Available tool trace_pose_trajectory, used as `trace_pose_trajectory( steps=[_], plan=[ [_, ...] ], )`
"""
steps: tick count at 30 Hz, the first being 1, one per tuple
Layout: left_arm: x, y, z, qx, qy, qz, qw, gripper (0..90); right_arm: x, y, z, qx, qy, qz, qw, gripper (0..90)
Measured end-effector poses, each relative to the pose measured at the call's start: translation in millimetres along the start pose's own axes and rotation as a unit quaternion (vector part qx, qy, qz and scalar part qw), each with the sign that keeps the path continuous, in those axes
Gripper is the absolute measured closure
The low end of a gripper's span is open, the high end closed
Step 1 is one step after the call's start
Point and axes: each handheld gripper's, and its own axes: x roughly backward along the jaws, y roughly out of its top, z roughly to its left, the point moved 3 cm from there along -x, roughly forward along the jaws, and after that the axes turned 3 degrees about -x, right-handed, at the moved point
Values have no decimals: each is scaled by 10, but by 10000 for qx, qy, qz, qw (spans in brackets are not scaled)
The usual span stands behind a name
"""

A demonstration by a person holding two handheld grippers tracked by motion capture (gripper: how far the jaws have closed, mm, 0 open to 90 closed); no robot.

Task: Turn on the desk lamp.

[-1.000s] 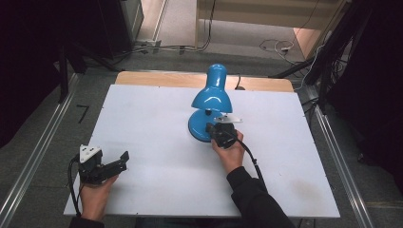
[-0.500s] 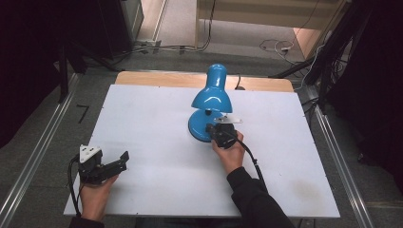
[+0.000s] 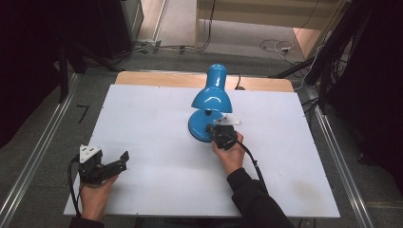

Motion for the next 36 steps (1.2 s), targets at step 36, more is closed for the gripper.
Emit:
trace_pose_trajectory(
  steps=[36],
  plan=[
    [0,4,-10,-9,9,-7,10000,65,181,43,-25,-79,311,-41,9995,757]
  ],
)
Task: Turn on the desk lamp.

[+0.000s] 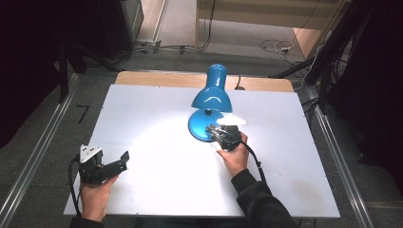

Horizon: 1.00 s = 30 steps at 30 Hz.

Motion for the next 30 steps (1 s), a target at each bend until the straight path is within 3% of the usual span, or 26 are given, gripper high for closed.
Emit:
trace_pose_trajectory(
  steps=[8,25,30],
  plan=[
    [-4,0,-5,-3,3,5,10000,65,106,12,12,-51,179,-3,9998,505],
    [-5,1,-5,1,3,8,10000,65,235,-59,22,11,231,245,9994,225],
    [-8,0,-6,-8,2,19,10000,65,296,-104,-55,-22,181,307,9994,202]
  ],
)
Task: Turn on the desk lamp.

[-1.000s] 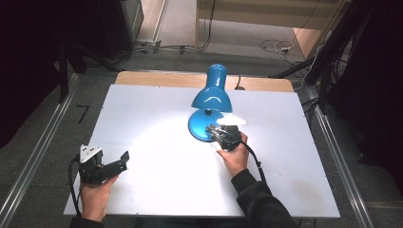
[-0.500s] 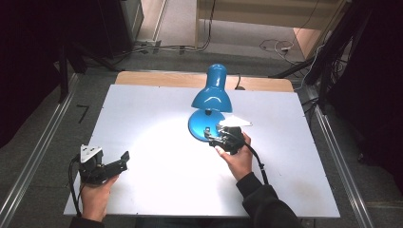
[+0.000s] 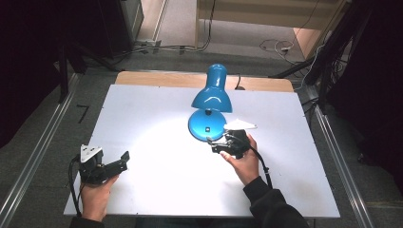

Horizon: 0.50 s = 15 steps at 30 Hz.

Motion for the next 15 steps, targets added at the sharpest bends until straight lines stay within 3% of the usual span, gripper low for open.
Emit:
trace_pose_trajectory(
  steps=[15],
  plan=[
    [-1,3,-9,-16,-3,5,10000,65,210,-72,-160,-18,-130,28,9999,197]
  ],
)
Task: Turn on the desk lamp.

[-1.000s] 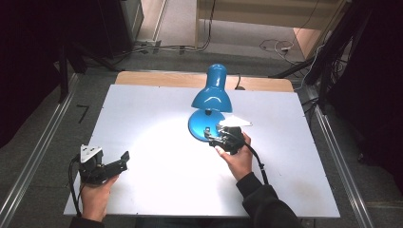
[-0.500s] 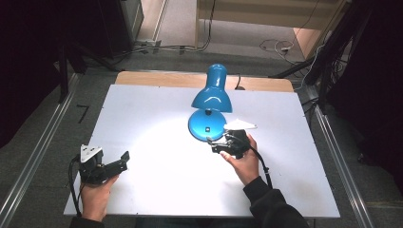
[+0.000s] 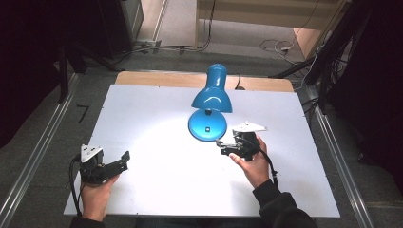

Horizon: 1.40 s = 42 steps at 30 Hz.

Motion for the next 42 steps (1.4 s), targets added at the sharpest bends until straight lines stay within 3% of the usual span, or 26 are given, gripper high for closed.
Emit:
trace_pose_trajectory(
  steps=[22,26,33,42],
  plan=[
    [2,0,-2,-3,-5,1,10000,65,323,-185,-213,-83,-142,-11,9999,196],
    [4,1,-11,18,-22,-19,10000,65,466,-277,-339,-114,-281,-15,9995,195],
    [3,5,-21,6,-23,-24,10000,65,815,-527,-689,-437,-617,-112,9971,193],
    [-2,5,-31,-18,-20,-10,10000,65,1227,-908,-1139,-923,-1132,-141,9892,182]
  ],
)
